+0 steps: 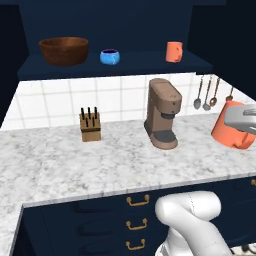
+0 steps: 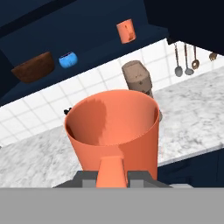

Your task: Gather all objects into one cabinet and sort the glasses and bowls to opposite sides.

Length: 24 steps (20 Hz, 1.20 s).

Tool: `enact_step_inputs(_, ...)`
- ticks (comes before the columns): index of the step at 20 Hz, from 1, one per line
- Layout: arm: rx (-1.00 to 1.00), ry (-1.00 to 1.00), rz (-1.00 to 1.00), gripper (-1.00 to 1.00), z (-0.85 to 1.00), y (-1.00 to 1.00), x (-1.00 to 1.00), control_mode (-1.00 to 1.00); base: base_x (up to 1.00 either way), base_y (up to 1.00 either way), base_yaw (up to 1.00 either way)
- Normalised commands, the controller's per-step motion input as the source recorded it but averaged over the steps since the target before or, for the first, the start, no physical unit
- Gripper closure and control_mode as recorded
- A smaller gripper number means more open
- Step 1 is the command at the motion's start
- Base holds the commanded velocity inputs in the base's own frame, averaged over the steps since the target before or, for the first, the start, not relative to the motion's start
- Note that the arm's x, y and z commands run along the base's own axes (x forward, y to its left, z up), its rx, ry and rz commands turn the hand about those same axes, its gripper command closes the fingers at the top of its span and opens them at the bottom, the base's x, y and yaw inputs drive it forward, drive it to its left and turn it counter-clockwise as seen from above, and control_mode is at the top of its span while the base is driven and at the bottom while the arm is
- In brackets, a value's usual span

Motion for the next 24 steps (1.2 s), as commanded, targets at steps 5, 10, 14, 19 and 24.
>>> enact_step_inputs(5, 0.00, 0.00, 0.00, 1.00, 0.00, 0.00, 0.00, 1.00, 0.39, 0.23, 0.01)
enact_step_inputs(10, 0.00, 0.00, 0.00, 1.00, 0.00, 0.00, 0.00, 1.00, 0.39, 0.26, 0.01)
enact_step_inputs(14, 0.00, 0.00, 0.00, 1.00, 0.00, 0.00, 0.00, 1.00, 0.23, 0.35, 0.00)
enact_step_inputs(19, 0.00, 0.00, 0.00, 1.00, 0.00, 0.00, 0.00, 1.00, 0.11, 0.33, 0.00)
enact_step_inputs(24, -0.17, 0.00, 0.01, 1.00, 0.38, 0.35, -0.08, -1.00, 0.00, 0.00, 0.00)
